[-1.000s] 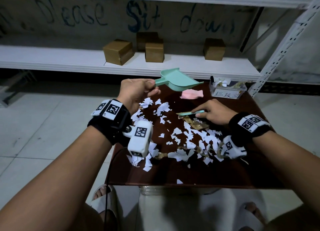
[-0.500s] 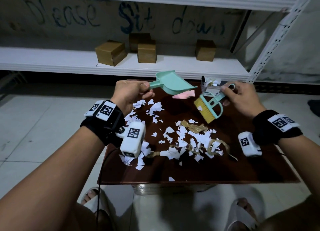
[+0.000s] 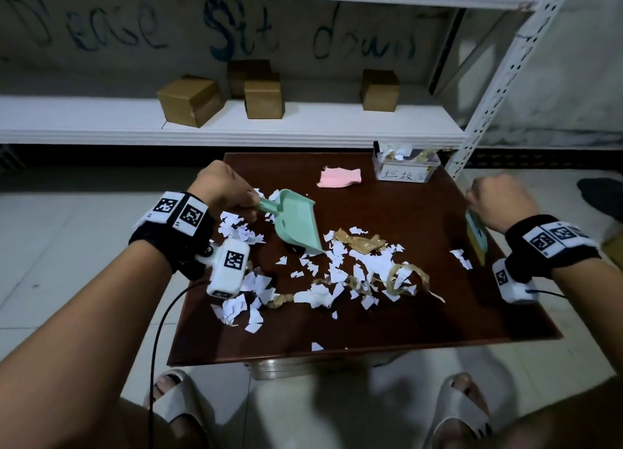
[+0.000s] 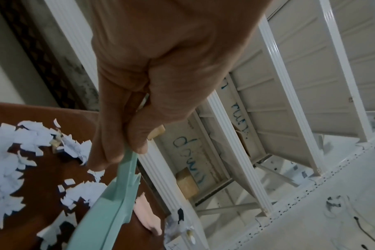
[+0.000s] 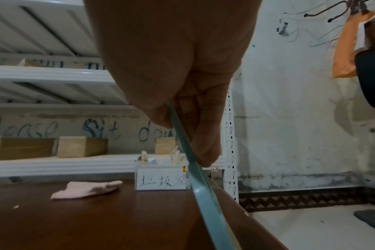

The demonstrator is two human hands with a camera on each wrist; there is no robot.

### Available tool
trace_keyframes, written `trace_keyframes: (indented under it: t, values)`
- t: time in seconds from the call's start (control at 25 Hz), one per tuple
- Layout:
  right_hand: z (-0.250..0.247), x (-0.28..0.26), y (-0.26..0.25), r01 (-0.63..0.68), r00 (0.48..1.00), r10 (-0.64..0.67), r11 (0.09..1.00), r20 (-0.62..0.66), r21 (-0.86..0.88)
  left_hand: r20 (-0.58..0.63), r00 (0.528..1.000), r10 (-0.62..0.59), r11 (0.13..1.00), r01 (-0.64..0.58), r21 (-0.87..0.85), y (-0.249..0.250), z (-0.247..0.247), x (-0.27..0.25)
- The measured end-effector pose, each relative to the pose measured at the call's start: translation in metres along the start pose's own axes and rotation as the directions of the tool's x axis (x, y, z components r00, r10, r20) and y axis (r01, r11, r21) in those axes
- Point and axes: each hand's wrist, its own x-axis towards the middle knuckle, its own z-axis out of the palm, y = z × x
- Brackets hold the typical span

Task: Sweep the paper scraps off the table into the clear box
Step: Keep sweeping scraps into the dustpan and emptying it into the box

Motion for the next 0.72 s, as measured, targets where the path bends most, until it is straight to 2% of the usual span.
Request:
trace_keyframes:
  t: [0.12,0.32,0.72]
  values:
    - [0.008,-0.007,-0.007,0.009,0.995,-0.005,0.999,0.103,-0.038,-0.031,0.998,-0.051,0.993,0.054,0.107,-0.002,-0.001,0.007]
    - [0.007,-0.01,-0.033,0.094,0.977,-0.106,0.993,0.185,0.072,0.099,0.991,-0.094,0.978,0.073,0.198,-0.001,0.008,0.008]
    - [0.007,-0.021,-0.131,0.236,0.958,-0.278,0.901,0.067,0.363,0.262,0.959,-0.11,0.981,0.063,0.183,0.007,0.044,0.002]
